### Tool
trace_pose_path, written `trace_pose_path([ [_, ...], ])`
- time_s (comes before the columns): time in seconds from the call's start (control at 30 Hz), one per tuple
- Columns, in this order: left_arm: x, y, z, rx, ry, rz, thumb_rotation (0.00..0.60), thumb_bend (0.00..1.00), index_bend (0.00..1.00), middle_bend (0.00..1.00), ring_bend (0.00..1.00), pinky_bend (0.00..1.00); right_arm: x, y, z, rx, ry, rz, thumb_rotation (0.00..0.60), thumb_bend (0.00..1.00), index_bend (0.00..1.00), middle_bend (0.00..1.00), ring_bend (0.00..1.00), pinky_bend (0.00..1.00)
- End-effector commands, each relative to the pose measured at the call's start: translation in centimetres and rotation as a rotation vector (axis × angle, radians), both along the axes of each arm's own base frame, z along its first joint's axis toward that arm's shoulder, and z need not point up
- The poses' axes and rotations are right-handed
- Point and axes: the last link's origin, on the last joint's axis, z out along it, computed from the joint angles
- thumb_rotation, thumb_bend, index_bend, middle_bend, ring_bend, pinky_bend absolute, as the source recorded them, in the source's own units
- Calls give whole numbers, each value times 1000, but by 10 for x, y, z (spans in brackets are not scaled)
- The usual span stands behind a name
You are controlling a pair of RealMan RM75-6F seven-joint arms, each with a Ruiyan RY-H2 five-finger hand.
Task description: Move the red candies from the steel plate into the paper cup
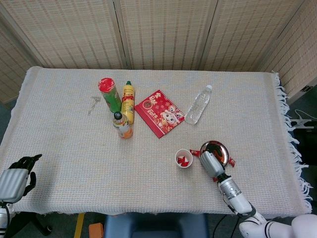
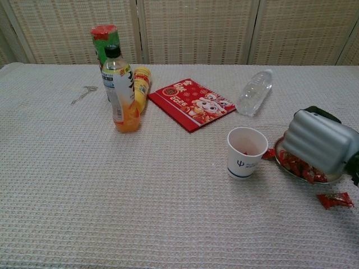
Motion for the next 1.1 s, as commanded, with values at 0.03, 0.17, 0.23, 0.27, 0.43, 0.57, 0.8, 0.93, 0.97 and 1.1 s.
trace_pose_path([
  [0.03, 0, 0, 0, 0, 2, 0, 600, 748, 146, 231, 178, 330, 9, -3, 10, -22, -28, 22, 600, 749, 1000, 871, 581, 881],
  [0.17, 0, 0, -1, -1, 1, -1, 600, 747, 146, 231, 178, 331, 14, -4, 13, -28, -42, 29, 600, 748, 1000, 870, 581, 881],
  [0.23, 0, 0, -1, -2, 3, -1, 600, 747, 145, 230, 178, 331, 36, -5, 19, -40, -112, 68, 600, 748, 1000, 870, 581, 881],
  [0.27, 0, 0, -1, -2, 3, 0, 600, 747, 145, 230, 178, 332, 43, -4, 21, -35, -132, 75, 600, 748, 1000, 870, 581, 881],
  [0.43, 0, 0, -1, -2, 4, -1, 600, 748, 146, 230, 178, 331, 72, 0, 25, -10, -217, 95, 600, 749, 1000, 871, 581, 881],
  [0.57, 0, 0, 0, 1, 2, -1, 600, 748, 146, 230, 178, 331, 91, 4, 25, 18, -281, 103, 600, 748, 1000, 870, 581, 881],
  [0.8, 0, 0, -1, -3, 3, -2, 600, 747, 146, 230, 178, 331, 104, 10, 10, 85, -329, 74, 600, 749, 1000, 871, 581, 881],
  [0.93, -1, 0, 0, -2, 1, 1, 600, 747, 146, 230, 178, 331, 106, 9, 0, 111, -349, 62, 600, 749, 1000, 870, 581, 881],
  [0.97, -1, 0, 0, -1, 1, 1, 600, 747, 146, 230, 178, 331, 107, 9, -3, 118, -359, 57, 600, 749, 1000, 870, 581, 881],
  [1.1, -1, 1, 2, 0, -2, 3, 600, 747, 145, 230, 178, 331, 109, 7, -6, 131, -388, 60, 600, 748, 999, 871, 581, 881],
])
